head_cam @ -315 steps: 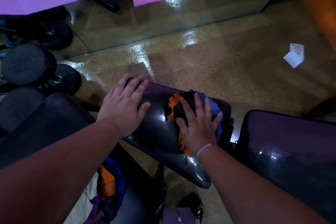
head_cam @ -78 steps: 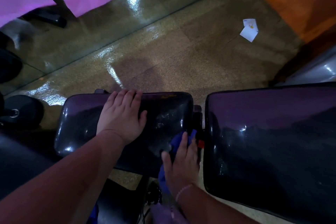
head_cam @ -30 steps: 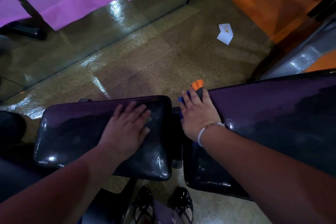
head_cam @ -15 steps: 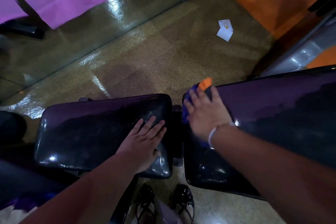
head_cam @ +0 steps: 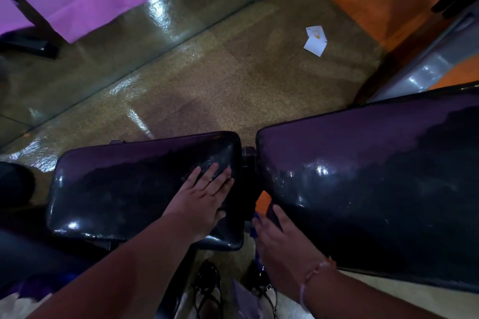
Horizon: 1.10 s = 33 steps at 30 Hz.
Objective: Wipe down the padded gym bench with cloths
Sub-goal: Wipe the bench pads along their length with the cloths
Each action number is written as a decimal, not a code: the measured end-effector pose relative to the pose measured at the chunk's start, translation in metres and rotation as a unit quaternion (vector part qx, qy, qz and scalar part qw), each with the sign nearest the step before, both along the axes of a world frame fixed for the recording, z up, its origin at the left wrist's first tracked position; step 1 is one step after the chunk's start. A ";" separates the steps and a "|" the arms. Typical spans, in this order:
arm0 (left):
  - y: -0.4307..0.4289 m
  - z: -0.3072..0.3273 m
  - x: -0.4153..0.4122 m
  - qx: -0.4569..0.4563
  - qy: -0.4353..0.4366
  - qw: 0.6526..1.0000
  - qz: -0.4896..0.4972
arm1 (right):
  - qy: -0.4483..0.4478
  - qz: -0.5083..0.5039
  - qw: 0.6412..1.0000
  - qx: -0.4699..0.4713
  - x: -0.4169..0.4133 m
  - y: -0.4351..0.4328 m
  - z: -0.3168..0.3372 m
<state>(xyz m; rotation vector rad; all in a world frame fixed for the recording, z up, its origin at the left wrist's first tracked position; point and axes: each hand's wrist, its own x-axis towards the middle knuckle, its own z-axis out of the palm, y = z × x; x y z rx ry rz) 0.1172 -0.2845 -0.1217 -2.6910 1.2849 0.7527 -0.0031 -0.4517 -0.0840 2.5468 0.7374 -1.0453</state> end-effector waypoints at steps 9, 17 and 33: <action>0.002 -0.003 -0.002 -0.024 -0.019 1.000 -0.001 | -0.217 -0.178 0.959 -0.037 0.089 -0.068 0.044; 0.007 0.002 -0.001 -0.073 -0.012 0.997 0.033 | -0.050 -0.044 0.998 0.000 0.041 -0.015 0.022; 0.025 -0.009 -0.007 -0.001 -0.037 0.999 -0.025 | -0.130 -0.154 0.975 -0.096 0.162 -0.074 0.032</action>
